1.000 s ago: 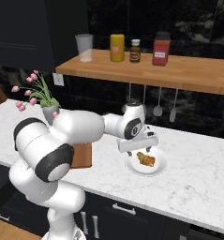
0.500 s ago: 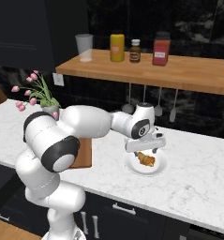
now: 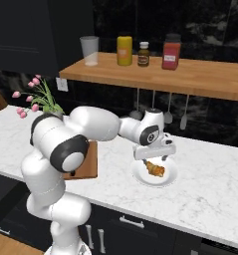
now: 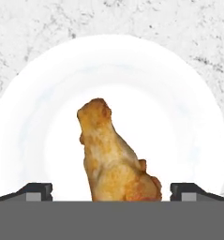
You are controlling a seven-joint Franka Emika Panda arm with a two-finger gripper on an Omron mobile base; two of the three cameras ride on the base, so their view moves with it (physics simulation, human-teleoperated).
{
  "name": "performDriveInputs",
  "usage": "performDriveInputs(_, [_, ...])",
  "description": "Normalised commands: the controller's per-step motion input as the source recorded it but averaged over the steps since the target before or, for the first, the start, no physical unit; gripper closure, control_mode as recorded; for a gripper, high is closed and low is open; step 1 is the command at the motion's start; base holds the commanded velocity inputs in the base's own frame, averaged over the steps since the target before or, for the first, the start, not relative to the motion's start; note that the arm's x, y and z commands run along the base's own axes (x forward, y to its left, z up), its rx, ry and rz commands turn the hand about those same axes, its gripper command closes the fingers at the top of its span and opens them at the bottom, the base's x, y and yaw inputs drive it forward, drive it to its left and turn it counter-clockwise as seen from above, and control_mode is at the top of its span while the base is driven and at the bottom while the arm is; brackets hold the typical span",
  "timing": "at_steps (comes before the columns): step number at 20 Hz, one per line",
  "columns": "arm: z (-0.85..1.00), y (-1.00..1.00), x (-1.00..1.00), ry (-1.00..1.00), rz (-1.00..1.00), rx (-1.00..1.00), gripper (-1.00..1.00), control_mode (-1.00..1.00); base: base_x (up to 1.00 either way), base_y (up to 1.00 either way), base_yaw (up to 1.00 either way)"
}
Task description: Pick up the knife from the drawer and place it on the cutting board. Then place the meat from the plate to the cutting board.
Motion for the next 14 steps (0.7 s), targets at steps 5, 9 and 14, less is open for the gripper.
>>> performDriveInputs(5, [-0.28,0.0,-0.09,0.02,0.0,0.01,-1.0,-1.0,0.0,0.0,0.0])
performDriveInputs(9, [-0.16,0.03,-0.3,0.0,0.0,0.02,-1.0,-1.0,0.0,0.0,0.0])
performDriveInputs(14, [-0.06,0.03,-0.02,0.0,0.0,0.0,-1.0,-1.0,0.0,0.0,0.0])
